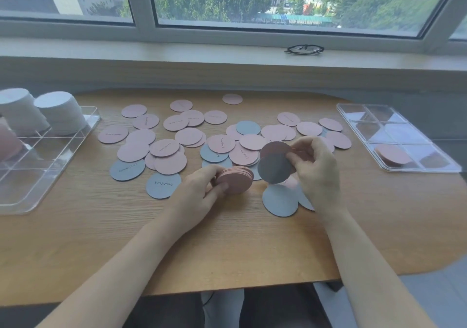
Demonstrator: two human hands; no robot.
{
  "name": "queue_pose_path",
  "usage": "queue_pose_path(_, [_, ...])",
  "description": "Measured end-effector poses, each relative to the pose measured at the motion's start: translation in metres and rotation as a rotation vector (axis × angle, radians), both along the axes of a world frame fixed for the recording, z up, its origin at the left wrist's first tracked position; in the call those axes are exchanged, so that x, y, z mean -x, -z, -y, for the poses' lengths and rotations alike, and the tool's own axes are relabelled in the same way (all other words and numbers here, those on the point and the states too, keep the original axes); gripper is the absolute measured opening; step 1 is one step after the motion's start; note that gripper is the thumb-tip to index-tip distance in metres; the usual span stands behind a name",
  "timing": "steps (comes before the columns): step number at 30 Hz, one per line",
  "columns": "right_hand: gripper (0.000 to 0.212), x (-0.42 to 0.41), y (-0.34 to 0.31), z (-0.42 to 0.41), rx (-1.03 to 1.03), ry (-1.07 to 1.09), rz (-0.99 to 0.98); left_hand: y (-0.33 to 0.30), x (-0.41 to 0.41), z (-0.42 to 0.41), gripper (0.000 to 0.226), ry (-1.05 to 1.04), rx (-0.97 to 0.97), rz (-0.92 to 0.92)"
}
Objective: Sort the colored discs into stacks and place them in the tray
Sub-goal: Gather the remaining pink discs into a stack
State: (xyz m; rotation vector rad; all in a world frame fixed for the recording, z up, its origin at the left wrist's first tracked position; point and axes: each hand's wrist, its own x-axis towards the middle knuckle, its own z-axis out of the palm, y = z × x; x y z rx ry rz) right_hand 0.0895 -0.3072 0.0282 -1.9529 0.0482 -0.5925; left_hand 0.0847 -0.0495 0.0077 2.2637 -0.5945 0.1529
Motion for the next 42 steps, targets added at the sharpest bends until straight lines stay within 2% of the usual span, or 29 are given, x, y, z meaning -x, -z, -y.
queue_pose_path(3, [0.02,0.003,-0.001,-0.005,-0.09,-0.077,0.053,-0.002,0.001,0.001,0.018,0.007,0.014,0.01])
queue_pose_path(7, [0.025,0.007,0.002,-0.018,-0.126,-0.283,0.013,-0.002,0.002,0.0,0.019,-0.008,0.043,0.007])
queue_pose_path(11, [0.014,0.01,0.002,-0.024,-0.164,-0.48,-0.074,-0.003,0.003,0.0,0.019,-0.024,0.06,0.039])
queue_pose_path(15, [0.015,0.013,0.0,-0.026,-0.17,-0.567,-0.113,0.0,0.002,-0.001,0.021,-0.02,0.064,0.051])
queue_pose_path(20, [0.015,0.014,0.004,-0.029,-0.198,-0.673,-0.176,0.001,0.0,-0.001,0.035,-0.014,0.102,0.041])
queue_pose_path(25, [0.024,0.012,0.007,-0.028,-0.148,-0.703,-0.224,0.002,-0.001,0.0,0.034,0.069,0.091,0.06])
queue_pose_path(30, [0.028,0.011,0.006,-0.028,-0.112,-0.656,-0.168,-0.002,0.001,0.0,0.025,0.006,0.059,0.044])
queue_pose_path(36, [0.019,0.011,0.004,-0.024,0.144,-0.406,-0.148,-0.007,0.004,0.0,0.014,-0.094,0.143,0.052])
queue_pose_path(42, [0.009,0.009,0.012,-0.023,0.321,-0.48,-0.12,-0.003,0.003,-0.004,0.015,-0.094,0.244,0.059])
